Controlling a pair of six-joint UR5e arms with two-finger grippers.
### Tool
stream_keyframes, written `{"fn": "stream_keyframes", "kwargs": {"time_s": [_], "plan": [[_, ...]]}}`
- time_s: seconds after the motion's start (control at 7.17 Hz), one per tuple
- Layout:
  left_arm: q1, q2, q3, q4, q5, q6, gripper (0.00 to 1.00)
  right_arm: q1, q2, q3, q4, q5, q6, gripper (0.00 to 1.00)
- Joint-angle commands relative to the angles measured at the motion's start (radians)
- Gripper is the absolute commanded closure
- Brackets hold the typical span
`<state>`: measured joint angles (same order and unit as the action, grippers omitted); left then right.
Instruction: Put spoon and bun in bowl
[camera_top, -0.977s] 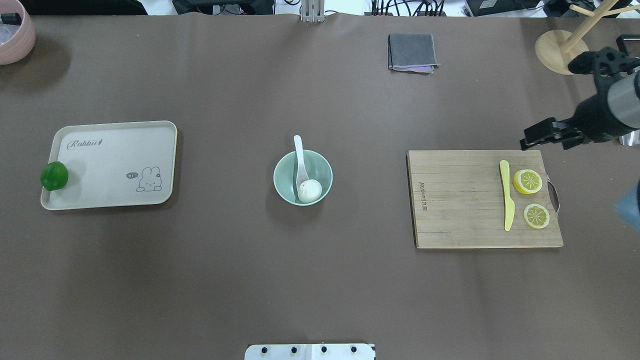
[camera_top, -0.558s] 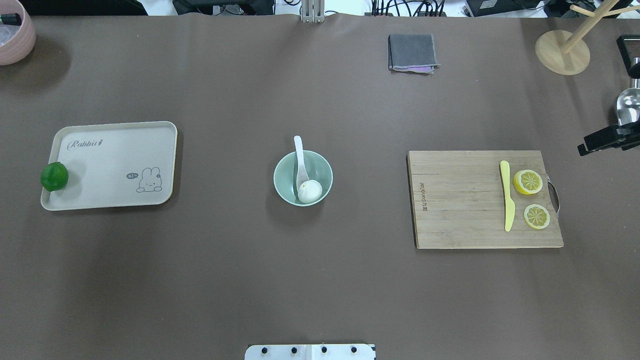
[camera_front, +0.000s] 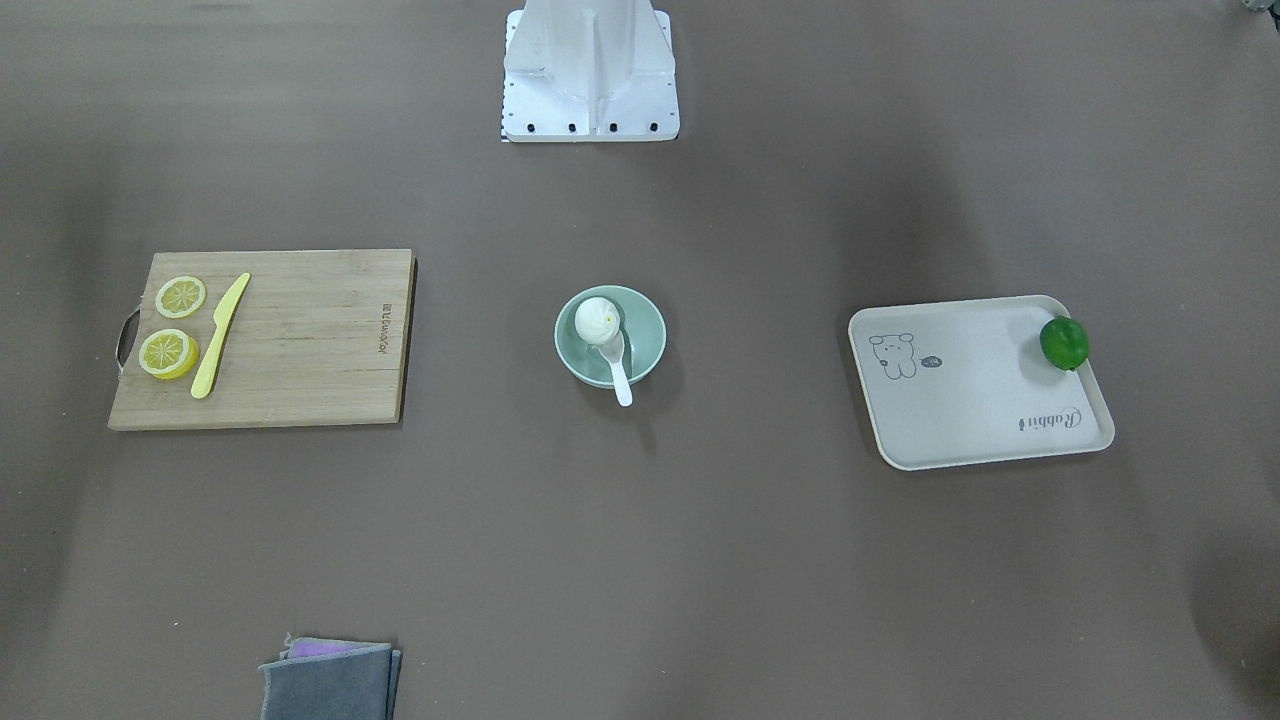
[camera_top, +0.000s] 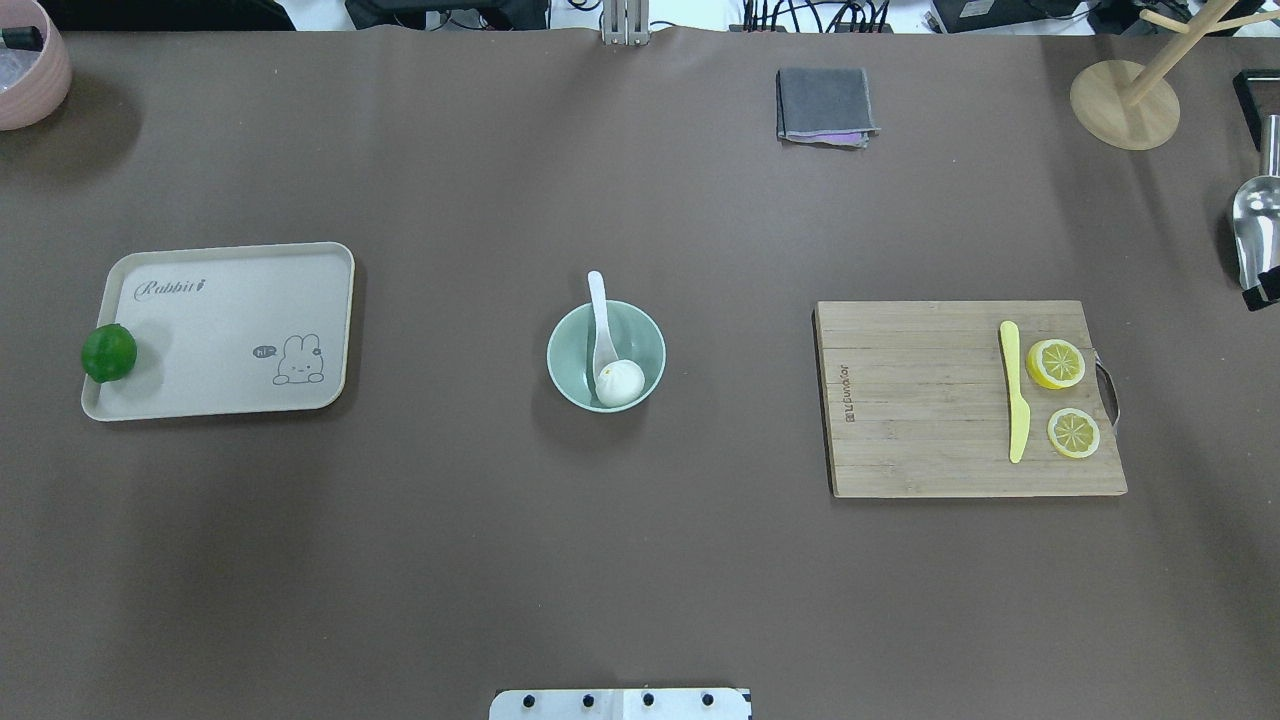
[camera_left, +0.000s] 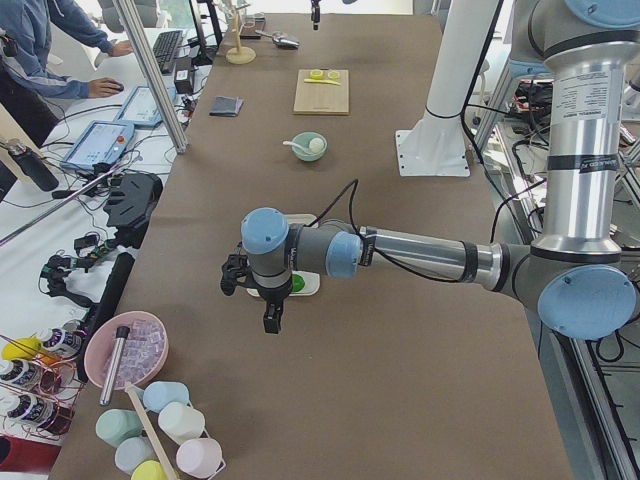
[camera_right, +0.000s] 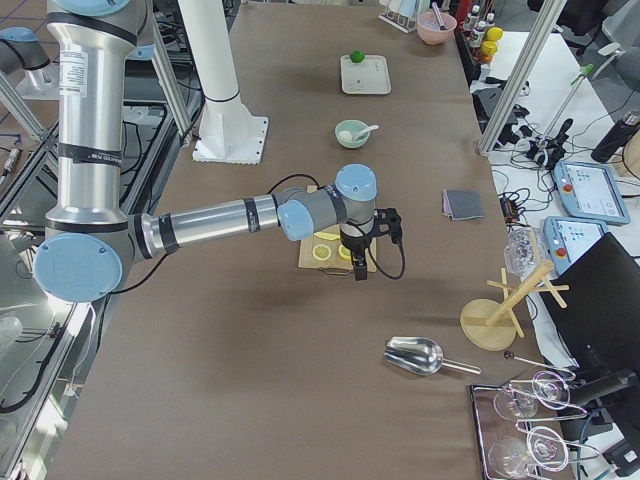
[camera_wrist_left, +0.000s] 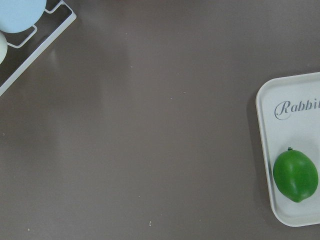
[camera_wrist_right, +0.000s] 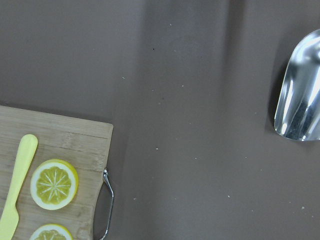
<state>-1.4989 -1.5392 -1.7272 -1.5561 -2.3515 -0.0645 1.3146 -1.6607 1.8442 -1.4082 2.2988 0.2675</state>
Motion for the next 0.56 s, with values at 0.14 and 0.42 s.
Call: {"fn": "stream_keyframes", "kwargs": {"time_s": [0.14,0.42], "plan": [[0.000,-0.010,-0.006,0.004,-0.015,0.000,0.02,0.035,-0.002,-0.005,-0.045,0.033,-0.054,0.00],[0.000,-0.009,-0.001,0.005,-0.040,-0.001,0.02,0.037,-0.002,-0.005,-0.045,0.033,-0.054,0.00]]}}
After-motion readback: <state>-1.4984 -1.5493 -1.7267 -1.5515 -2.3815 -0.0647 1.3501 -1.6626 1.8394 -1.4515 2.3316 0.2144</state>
